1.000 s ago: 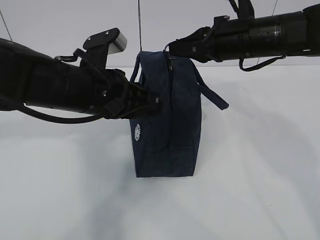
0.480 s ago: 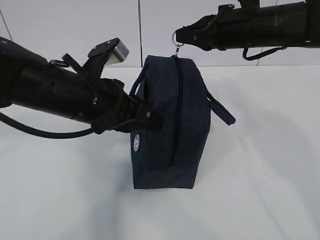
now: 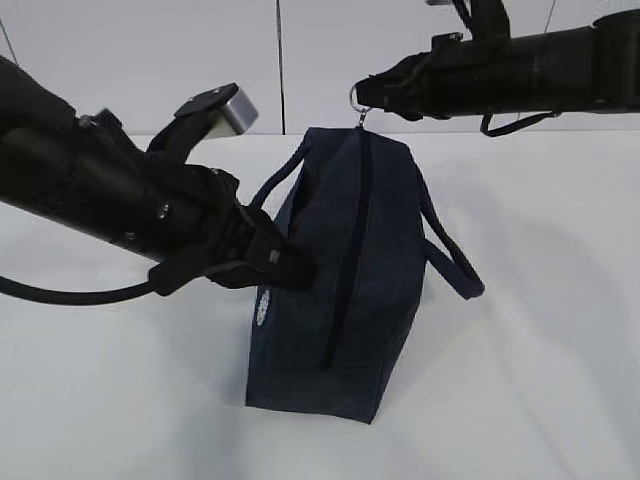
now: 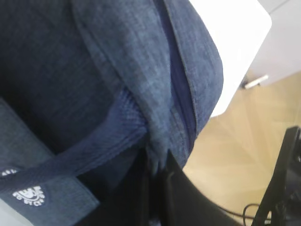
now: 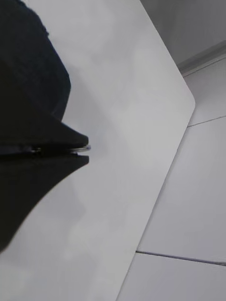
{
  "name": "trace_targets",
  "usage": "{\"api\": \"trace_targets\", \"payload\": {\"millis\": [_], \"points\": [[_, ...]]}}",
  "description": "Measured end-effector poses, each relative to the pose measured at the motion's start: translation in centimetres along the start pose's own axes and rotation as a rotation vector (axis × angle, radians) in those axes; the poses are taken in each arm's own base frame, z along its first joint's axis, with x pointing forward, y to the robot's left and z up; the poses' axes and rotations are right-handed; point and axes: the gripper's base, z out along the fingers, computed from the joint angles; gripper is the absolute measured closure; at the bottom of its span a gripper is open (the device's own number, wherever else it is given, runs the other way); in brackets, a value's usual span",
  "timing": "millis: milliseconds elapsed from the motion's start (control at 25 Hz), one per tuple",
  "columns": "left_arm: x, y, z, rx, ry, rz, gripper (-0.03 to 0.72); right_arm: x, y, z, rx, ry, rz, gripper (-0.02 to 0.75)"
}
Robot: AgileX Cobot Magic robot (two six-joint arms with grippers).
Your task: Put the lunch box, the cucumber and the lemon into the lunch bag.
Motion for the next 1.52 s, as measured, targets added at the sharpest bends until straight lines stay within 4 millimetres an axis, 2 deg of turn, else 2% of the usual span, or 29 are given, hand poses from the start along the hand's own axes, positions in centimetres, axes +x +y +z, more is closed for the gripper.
{"api": "trace_targets", "payload": {"millis": [200,560,800,880,920,960,1080,1160,1520], "points": [[0.3,-0.6,-0.9,0.004,0.048,0.038,0.695,1.3,-1.1,1.5,0.010,0.010,0.027,0.731],[0.5,-0.6,-1.0,0.000,0.071,0.047,0.695,3.4,-2.4,3.5,0.008,0.042,0.065,0.731],[0.4,-0.5,-1.0,-0.018,0.055,0.048,0.691,3.0,-2.4,3.5,-0.013,0.019,0.075,0.731],[0.3,-0.5,-1.0,-0.020,0.053,0.049,0.663,3.0,-2.4,3.5,-0.017,0.017,0.078,0.731],[0.3,-0.5,-1.0,-0.020,0.051,0.050,0.626,3.0,-2.4,3.5,-0.020,0.016,0.080,0.731],[0.1,-0.5,-1.1,-0.020,0.047,0.052,0.582,3.0,-2.4,3.5,-0.020,0.016,0.082,0.731],[-0.6,-0.8,-1.3,-0.017,0.027,0.069,0.382,2.9,-2.3,3.5,-0.029,0.013,0.086,0.731],[-1.3,-0.9,-1.7,-0.008,0.014,0.059,0.330,2.8,-2.2,3.5,-0.037,0.008,0.091,0.731],[-4.8,0.8,-6.1,-0.007,0.029,-0.013,0.372,2.8,-2.1,3.4,-0.053,0.003,0.094,0.731]]}}
